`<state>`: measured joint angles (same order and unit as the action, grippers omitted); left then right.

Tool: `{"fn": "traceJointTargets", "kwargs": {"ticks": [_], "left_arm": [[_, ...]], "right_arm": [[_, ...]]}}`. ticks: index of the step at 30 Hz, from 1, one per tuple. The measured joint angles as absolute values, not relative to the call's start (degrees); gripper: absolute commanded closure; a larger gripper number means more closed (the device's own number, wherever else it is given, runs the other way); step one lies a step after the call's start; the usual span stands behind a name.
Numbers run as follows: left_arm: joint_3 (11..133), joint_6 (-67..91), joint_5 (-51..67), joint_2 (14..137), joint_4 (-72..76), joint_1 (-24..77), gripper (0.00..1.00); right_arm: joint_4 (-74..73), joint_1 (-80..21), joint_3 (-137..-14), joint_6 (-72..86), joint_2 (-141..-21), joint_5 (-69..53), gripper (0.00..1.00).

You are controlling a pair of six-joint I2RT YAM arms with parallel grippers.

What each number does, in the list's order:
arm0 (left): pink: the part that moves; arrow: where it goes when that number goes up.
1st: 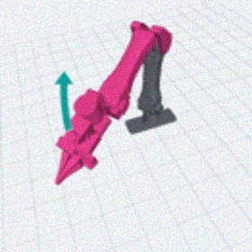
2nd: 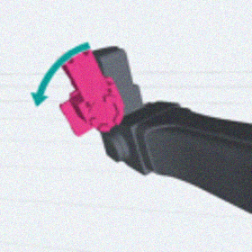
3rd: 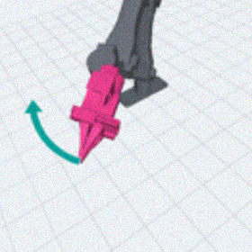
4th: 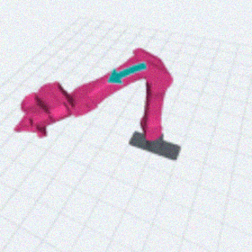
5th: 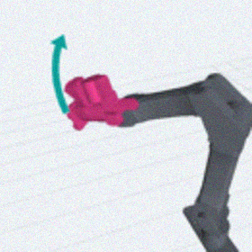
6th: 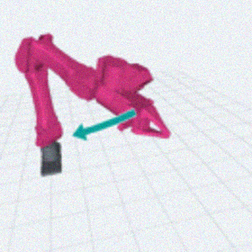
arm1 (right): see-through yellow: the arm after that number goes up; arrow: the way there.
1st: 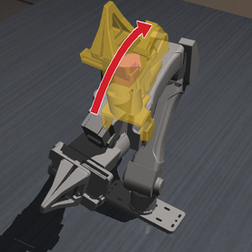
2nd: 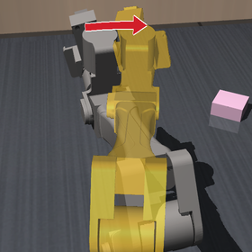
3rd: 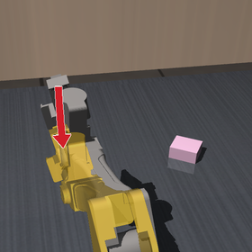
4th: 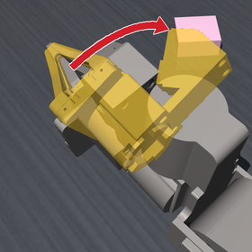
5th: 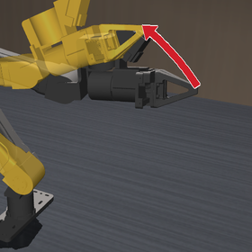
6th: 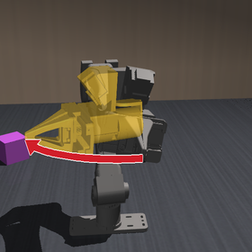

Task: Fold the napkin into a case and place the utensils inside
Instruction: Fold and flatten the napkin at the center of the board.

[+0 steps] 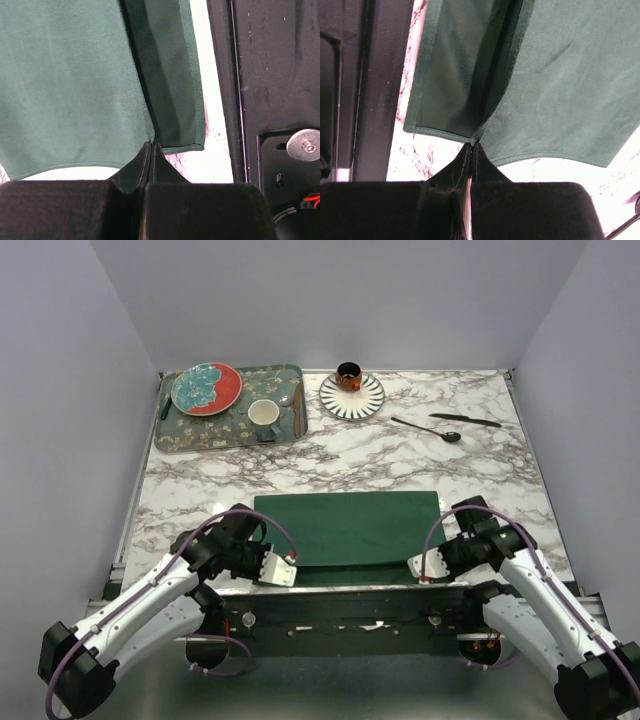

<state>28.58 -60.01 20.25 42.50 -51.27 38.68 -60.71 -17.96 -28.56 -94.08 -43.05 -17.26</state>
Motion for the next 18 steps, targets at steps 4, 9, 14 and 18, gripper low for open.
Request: {"fn": "traceJointTargets", "kwargs": {"ticks": [4,9,14,18], "left_arm": [[29.2,-59.9,20.3,41.6,-52.2,38.8,1.0],[29.5,-59.7,20.3,40.1,-52.9,39.1,1.0],[29.6,-59.1,20.3,39.9,-53.1,39.9,1.0],[29.6,-58.7,20.3,39.3,-53.5,40.5,1.0]], "right_arm": [[-62.6,-18.0,-30.2,-95.1,-43.2,-17.4,0.9],[-64.7,-18.0,-30.7,-96.5,-41.4,-17.6,0.88],[-66.4,-18.0,-30.8,-97.7,-40.5,-17.7,0.79],[-67.6,-18.0,-30.8,-98.7,-39.5,-17.8,0.75]]}}
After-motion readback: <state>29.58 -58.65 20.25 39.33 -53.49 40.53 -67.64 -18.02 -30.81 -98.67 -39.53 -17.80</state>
